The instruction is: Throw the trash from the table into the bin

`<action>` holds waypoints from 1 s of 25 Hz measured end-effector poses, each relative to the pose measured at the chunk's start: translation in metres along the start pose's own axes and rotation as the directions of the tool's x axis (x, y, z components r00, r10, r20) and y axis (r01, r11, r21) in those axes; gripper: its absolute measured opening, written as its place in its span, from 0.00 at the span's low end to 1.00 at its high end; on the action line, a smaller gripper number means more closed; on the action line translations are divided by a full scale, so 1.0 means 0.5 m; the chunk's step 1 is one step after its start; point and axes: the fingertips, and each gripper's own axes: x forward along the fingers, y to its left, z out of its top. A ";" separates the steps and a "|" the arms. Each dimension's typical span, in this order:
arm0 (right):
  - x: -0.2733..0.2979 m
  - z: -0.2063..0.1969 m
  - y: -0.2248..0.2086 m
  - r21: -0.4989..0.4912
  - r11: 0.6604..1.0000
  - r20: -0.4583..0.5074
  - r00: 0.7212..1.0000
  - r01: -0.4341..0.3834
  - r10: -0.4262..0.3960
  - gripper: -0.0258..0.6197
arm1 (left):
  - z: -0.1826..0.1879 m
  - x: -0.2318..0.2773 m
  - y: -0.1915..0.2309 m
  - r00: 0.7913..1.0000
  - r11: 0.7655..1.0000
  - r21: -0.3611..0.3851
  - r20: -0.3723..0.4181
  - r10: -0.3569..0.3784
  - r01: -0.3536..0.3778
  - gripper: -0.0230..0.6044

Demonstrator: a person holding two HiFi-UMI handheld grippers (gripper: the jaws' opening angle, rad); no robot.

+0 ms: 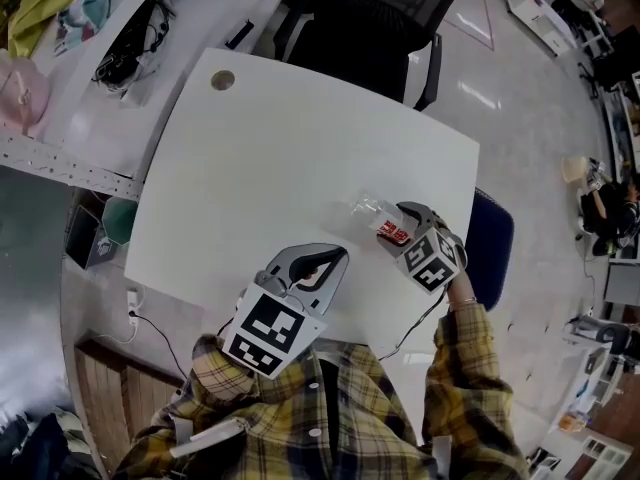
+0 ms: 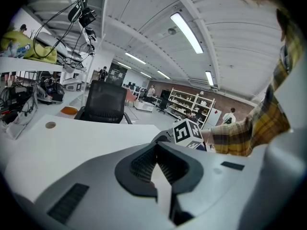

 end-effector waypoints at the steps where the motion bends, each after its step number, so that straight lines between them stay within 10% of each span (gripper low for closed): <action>1: -0.010 0.011 0.001 0.013 1.000 0.017 1.000 0.009 -0.009 0.50 | 0.004 0.000 -0.002 1.000 1.000 0.007 0.001 -0.006 0.006 0.05; 14: -0.158 0.065 0.004 0.411 0.909 0.273 0.942 0.070 -0.196 0.50 | 0.040 0.040 -0.060 0.992 0.986 0.107 -0.022 -0.127 0.129 0.05; 25: -0.261 -0.005 0.053 0.504 0.861 0.331 0.905 0.070 -0.267 0.50 | 0.054 0.101 -0.201 0.979 0.961 0.190 -0.062 -0.192 0.201 0.05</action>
